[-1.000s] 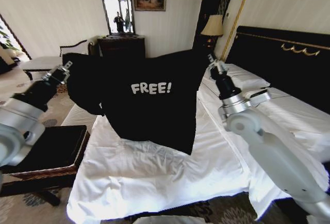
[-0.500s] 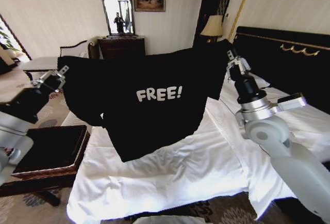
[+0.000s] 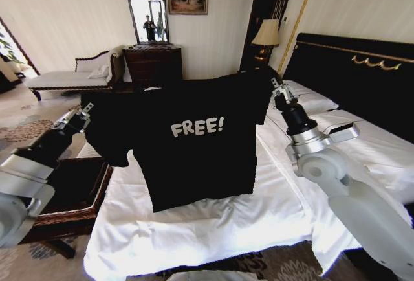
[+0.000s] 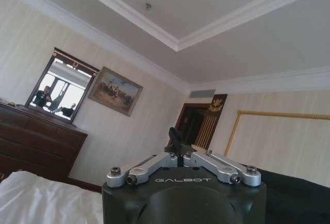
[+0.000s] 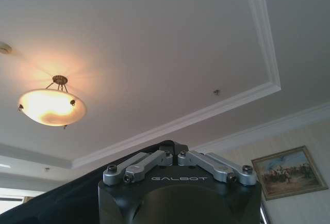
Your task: Fold the clothes on the bed and place them into the basket.
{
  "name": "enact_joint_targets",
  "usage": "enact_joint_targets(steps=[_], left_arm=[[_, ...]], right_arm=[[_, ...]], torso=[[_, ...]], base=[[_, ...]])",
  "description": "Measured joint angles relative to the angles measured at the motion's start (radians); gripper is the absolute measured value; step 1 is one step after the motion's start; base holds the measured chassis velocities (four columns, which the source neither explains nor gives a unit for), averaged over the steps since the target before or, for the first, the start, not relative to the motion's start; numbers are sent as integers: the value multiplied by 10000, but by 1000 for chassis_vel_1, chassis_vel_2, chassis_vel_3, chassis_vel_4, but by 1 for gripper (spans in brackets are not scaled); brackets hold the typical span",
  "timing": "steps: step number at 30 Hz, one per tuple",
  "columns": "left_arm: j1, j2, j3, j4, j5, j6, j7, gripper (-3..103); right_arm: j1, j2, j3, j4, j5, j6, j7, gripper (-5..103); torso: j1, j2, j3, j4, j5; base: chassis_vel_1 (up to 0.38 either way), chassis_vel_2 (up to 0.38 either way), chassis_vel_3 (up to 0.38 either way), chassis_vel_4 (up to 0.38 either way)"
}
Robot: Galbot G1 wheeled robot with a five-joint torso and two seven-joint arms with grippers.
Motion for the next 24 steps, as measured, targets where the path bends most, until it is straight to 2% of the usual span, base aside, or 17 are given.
enact_joint_targets(steps=[1, 3, 5, 7, 9, 11, 12, 14, 15, 16, 17, 19, 20, 22, 24], left_arm=[[-165, 235, 52, 194, -86, 0, -67, 0], [-1022, 1178, 365, 894, -434, -3, -278, 0], [-1357, 1432, 510, 1075, -529, -3, -349, 0], [-2917, 2430, 1299, 1748, -922, -61, -659, 0], [-4079, 3079, 1826, 2257, -1406, -121, -944, 0], [-4392, 3253, 1927, 2381, -1600, -143, -1009, 0], [-5002, 3718, 2010, 2621, -2109, -191, -1146, 0], [-5087, 3842, 1949, 2638, -2241, -203, -1168, 0], [-5078, 4012, 1561, 2520, -2515, -208, -1184, 0], [-4879, 4022, 1046, 2269, -2663, -211, -1195, 0], [-4335, 3863, 283, 1783, -2743, -222, -1136, 0], [-3584, 3415, -174, 1175, -2749, -182, -1132, 0], [-3584, 3415, -174, 1175, -2749, -182, -1132, 0], [-2918, 2561, -317, 413, -2741, -102, -1165, 0], [-2636, 1998, -141, -58, -2597, -40, -1211, 0]], right_arm=[[383, -1, -305, -245, -2, -9, 123, 0], [2042, -79, -1542, -1319, 309, -31, 175, 0], [2473, -80, -1847, -1596, 423, -31, 58, 0], [4365, 169, -2961, -2510, 816, -30, -269, 0], [5527, 446, -3404, -2896, 1031, -26, -263, 0], [5717, 498, -3451, -2939, 1069, -28, -245, 0], [6062, 562, -3428, -2888, 1172, -71, -133, 0], [6062, 546, -3360, -2810, 1192, -92, -110, 0], [5873, 425, -3044, -2505, 1210, -147, -81, 0], [5546, 309, -2763, -2199, 1204, -177, -76, 0], [4827, 107, -2293, -1691, 1140, -218, -63, 0], [3622, -248, -1610, -916, 953, -275, -57, 0], [3622, -248, -1610, -916, 953, -275, -57, 0], [1912, -668, -355, 160, 689, -287, -64, 0], [226, -879, 961, 989, 551, -283, -73, 0]], torso=[[0, 0, 0, 0, 1], [2, -1, 2, 5, -2], [2, -1, 2, 3, -3], [6, -3, 3, -4, 6], [6, -3, 3, 1, -6], [7, -3, 3, 2, -3], [9, -3, 3, 7, -2], [9, -3, 4, 6, -2], [9, -3, 3, 4, -6], [7, -2, 1, -1, -5], [3, -1, -1, 3, 10], [-3, 0, -2, 7, 13], [-3, 0, -2, 7, 13], [-3, 0, -2, -1, 0], [-2, 1, -3, -4, -6]], base=[[0, 0, 0, 0], [0, 0, 0, 0], [0, 0, 0, 0], [0, 0, 0, 0], [0, 0, 0, 0], [0, 0, 0, 0], [0, 0, 0, 0], [0, 0, 0, 0], [0, 0, 0, 0], [0, 0, 0, 0], [0, 0, 0, 0], [0, 0, 0, 0], [0, 0, 0, 0], [0, 0, 0, 0], [0, 0, 0, 0]])
